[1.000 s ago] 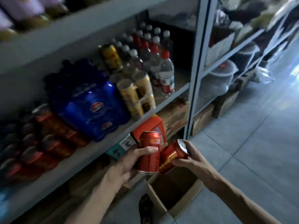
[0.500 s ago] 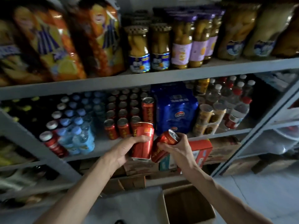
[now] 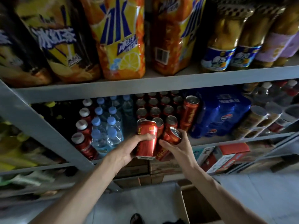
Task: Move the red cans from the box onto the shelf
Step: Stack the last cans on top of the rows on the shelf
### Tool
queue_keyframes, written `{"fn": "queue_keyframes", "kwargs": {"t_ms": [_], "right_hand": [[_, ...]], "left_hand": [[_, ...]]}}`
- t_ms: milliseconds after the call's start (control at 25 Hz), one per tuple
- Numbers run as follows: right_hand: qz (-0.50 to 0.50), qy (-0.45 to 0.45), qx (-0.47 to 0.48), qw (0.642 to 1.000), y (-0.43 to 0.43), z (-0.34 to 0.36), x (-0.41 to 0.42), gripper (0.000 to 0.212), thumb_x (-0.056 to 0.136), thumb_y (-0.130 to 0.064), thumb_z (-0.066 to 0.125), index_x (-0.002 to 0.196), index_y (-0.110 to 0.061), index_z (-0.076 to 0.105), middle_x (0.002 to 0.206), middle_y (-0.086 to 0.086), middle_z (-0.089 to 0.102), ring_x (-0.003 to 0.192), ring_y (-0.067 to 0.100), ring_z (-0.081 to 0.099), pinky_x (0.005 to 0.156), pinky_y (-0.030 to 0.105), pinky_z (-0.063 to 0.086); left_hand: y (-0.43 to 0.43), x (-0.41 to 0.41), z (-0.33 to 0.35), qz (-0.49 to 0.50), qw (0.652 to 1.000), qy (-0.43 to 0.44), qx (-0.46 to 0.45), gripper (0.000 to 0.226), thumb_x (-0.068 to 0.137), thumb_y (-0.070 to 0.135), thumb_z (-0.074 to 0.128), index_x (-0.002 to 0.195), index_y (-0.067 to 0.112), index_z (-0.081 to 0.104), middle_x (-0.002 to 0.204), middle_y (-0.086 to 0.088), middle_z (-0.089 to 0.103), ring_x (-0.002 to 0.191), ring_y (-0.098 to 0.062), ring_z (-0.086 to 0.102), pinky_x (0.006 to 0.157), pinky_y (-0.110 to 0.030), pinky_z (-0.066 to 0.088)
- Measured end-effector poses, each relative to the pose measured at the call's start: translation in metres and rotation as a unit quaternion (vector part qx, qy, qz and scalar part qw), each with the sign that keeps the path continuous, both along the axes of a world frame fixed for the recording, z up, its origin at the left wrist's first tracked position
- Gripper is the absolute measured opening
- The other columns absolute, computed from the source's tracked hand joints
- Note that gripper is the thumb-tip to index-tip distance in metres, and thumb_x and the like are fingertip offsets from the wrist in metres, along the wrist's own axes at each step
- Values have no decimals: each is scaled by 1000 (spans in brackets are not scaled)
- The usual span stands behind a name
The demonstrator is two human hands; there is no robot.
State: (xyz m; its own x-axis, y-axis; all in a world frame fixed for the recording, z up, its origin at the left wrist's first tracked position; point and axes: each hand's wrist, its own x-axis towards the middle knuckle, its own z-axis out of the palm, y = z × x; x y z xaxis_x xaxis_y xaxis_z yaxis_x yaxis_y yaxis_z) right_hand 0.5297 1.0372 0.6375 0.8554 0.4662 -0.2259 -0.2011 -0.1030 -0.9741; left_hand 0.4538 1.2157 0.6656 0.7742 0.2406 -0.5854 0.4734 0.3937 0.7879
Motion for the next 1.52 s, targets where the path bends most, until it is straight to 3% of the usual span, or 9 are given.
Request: {"fn": "queue_keyframes", "kwargs": {"t_ms": [160,280,480,600,840,1040,1240,1360,1520], "right_hand": [[-36,-73,-86,993,12,-6,4,74,67,-32,89,129,-31,48,113,-10,69,98,1,67,90,31,56],[13,-101,-122,987,11,-12,10,77,70,-32,86,133,-32,42,123,-12,63,104,1,65,85,17,52],[80,-181,-168,966,11,3,31,75,66,-35,85,126,-39,40,118,-18,59,107,-3,58,92,20,47],[44,-303,-203,930,15,19,50,79,64,-34,88,131,-27,47,125,-10,59,111,3,56,96,25,45],[21,-436,-252,864,34,31,92,86,73,-10,82,147,-18,38,138,16,42,119,34,55,97,33,45],[51,-448,-273,850,41,15,109,91,75,-3,79,152,-15,32,141,18,41,123,38,54,99,39,47],[62,-445,-291,845,48,5,123,91,76,-6,79,152,-15,29,143,17,39,126,37,50,102,42,47],[76,-447,-313,835,51,3,130,93,73,-5,81,149,-12,30,140,18,38,124,38,51,101,36,45],[83,-474,-314,819,52,0,133,90,70,-1,82,145,-10,32,141,18,27,119,42,54,96,25,40]], "left_hand": [[15,3,-10,-8,1000,-4,-1,54,54,33,86,101,22,63,93,-5,75,86,-20,70,55,-25,56],[15,4,-16,4,1000,-7,-11,46,55,33,82,95,21,63,75,0,77,71,-15,73,49,-22,55],[15,11,-10,0,1000,-7,-17,58,52,39,83,102,21,60,104,-10,71,95,-24,69,66,-29,54],[16,16,-8,10,999,-41,7,65,56,40,85,112,22,59,111,-9,70,101,-23,68,75,-31,54],[16,13,-17,62,997,-47,16,83,53,34,88,126,22,51,116,-6,67,106,-22,64,78,-34,51],[24,12,-16,35,997,-51,35,91,54,40,89,132,19,49,120,-10,65,108,-26,64,90,-42,53],[29,17,-16,22,996,-52,62,78,55,42,85,125,23,55,114,-7,68,104,-23,66,79,-36,55],[32,20,-18,23,997,-50,61,78,55,42,86,124,25,56,113,-6,69,105,-23,67,84,-40,56],[35,22,-17,22,997,-54,59,66,54,43,86,114,31,61,111,-5,70,103,-23,68,78,-37,56]]}}
